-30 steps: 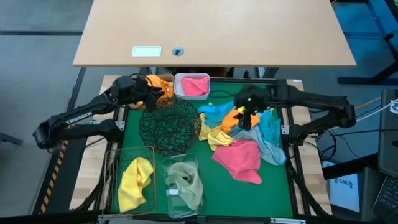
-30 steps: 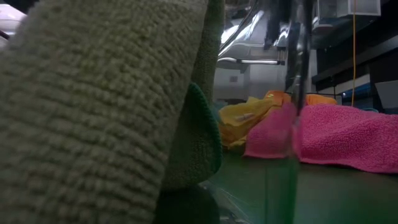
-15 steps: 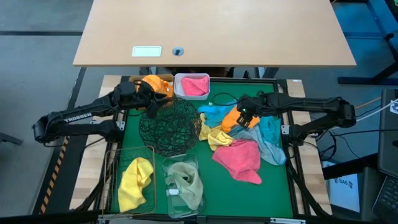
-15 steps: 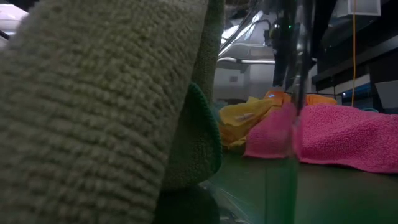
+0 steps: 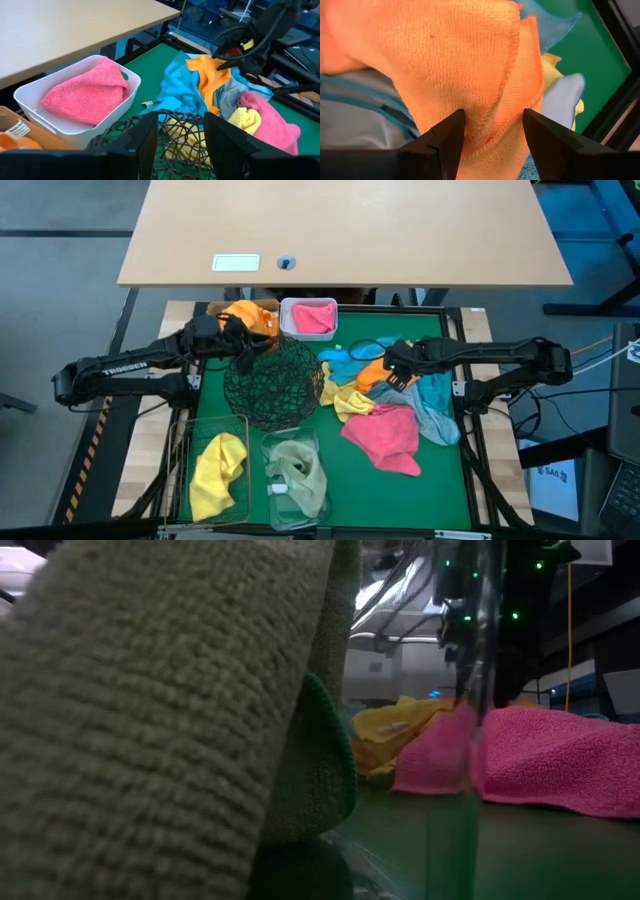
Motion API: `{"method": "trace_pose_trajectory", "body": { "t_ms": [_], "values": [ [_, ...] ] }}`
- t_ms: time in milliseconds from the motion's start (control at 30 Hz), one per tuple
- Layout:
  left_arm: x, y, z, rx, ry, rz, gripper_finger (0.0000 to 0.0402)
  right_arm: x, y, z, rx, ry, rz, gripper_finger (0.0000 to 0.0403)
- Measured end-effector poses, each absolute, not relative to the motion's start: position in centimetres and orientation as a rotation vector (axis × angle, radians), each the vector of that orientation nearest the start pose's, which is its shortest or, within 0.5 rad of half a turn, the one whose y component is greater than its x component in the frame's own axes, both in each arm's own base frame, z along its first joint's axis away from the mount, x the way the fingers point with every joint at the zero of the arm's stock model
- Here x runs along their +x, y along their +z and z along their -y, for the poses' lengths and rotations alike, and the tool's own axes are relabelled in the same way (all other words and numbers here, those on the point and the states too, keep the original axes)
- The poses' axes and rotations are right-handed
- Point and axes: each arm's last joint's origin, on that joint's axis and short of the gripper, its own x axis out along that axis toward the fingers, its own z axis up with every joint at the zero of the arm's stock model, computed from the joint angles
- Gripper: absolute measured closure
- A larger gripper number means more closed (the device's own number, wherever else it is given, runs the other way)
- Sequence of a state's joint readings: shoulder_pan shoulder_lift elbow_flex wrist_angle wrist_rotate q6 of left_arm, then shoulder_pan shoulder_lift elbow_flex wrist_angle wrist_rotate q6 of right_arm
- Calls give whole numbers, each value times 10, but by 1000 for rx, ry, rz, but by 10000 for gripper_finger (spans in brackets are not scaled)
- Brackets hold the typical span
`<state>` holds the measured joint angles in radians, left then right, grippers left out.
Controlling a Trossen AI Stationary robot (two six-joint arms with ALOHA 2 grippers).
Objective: Sort microfiber towel by color & place in baskets
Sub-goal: Put the orange microfiber towel into the orange bin
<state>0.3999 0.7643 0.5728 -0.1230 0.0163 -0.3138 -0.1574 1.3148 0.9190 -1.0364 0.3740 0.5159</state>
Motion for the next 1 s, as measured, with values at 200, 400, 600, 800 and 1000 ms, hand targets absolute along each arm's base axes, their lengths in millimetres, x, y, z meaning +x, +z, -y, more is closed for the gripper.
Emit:
{"method": "trace_pose_trajectory", "body": {
  "t_ms": [200, 400, 600, 800, 1000],
  "values": [
    [161, 269, -63, -370, 403, -252, 250, 210, 221, 44, 274, -775, -1288, 220],
    [164, 268, -57, -348, 361, -263, 250, 220, 222, 41, 333, -605, -1244, 324],
    [167, 268, -46, -323, 298, -277, 250, 231, 224, 39, 377, -448, -1171, 386],
    [170, 268, -36, -311, 237, -282, 250, 245, 232, 37, 462, -290, -1026, 394],
    [172, 268, -26, -303, 180, -292, 250, 260, 247, 36, 488, -133, -826, 394]
  ]
}}
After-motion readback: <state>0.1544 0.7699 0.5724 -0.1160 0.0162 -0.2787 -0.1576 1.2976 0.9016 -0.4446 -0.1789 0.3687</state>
